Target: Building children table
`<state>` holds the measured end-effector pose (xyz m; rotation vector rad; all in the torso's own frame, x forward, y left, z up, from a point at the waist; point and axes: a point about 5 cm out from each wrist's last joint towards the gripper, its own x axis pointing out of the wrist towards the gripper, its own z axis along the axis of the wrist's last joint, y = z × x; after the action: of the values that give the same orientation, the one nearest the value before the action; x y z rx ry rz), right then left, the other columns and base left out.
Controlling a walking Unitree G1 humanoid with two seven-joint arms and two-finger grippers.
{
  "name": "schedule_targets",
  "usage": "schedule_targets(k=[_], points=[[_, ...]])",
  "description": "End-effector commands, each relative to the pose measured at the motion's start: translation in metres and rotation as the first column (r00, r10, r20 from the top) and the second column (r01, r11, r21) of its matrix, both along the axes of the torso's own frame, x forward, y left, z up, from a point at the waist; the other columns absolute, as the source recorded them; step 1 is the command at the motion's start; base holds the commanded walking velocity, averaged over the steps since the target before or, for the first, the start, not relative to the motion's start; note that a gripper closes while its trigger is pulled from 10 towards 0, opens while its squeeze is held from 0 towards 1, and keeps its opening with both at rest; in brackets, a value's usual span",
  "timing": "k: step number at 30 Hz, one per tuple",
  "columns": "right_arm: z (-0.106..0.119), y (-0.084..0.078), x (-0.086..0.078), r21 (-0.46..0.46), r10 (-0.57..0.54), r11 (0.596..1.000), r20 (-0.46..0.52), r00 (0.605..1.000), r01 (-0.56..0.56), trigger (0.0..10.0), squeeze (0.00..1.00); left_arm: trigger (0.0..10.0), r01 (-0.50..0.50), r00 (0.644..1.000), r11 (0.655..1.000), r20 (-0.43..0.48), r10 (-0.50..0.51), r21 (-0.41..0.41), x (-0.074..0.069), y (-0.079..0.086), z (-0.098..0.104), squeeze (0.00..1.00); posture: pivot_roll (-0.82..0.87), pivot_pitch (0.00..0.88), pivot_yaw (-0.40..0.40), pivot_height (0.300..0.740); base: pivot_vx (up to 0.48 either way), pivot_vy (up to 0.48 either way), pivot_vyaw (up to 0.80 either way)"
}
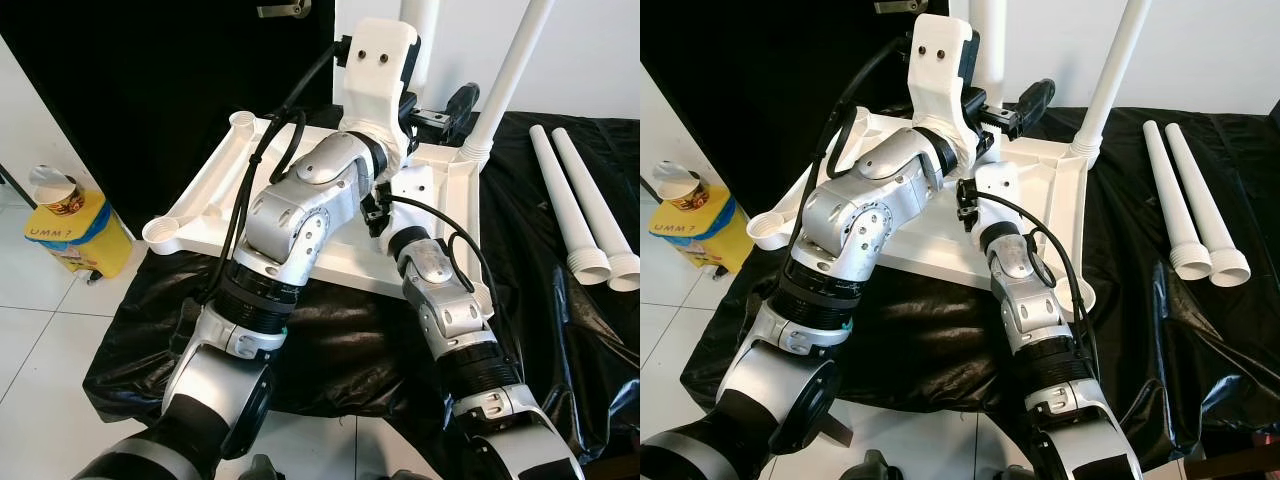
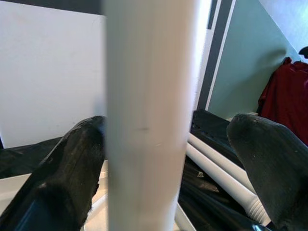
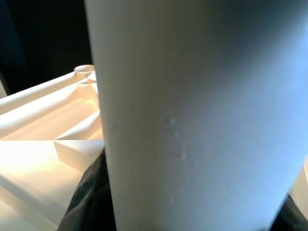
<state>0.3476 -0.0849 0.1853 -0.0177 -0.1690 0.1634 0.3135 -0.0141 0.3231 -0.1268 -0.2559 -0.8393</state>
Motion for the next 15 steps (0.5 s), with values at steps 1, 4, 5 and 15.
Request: schedule_targets(k=[1,4,5,15], points=[[0.004,-0.001,0.003,0.014,-0.011,1.000,0.000,1.000,0.011,10.0,0.00,10.0,0.013,0.998,1.000,0.056,-0.013,-0.005,-0.003,0.000,0.010,0.00,0.07,0.041,-0.030,0.740,0.000,0.000,0.00],[0.004,-0.006,0.004,0.026,-0.038,0.999,0.000,0.999,0.038,10.0,0.00,10.0,0.010,0.998,1.000,0.068,-0.009,-0.015,-0.005,0.001,0.012,0.00,0.09,0.042,-0.040,0.740,0.000,0.000,0.00],[0.004,-0.011,0.006,0.033,-0.059,0.998,-0.003,0.998,0.059,10.0,0.00,10.0,0.006,0.997,1.000,0.074,-0.005,-0.021,-0.005,0.002,0.012,0.00,0.10,0.040,-0.046,0.740,0.000,0.000,0.00],[0.005,-0.026,0.012,0.032,-0.118,0.992,-0.009,0.993,0.119,10.0,0.00,10.0,-0.037,0.992,0.996,0.116,0.046,-0.076,-0.006,0.008,0.018,0.00,0.11,0.024,-0.070,0.740,0.000,0.000,0.00]])
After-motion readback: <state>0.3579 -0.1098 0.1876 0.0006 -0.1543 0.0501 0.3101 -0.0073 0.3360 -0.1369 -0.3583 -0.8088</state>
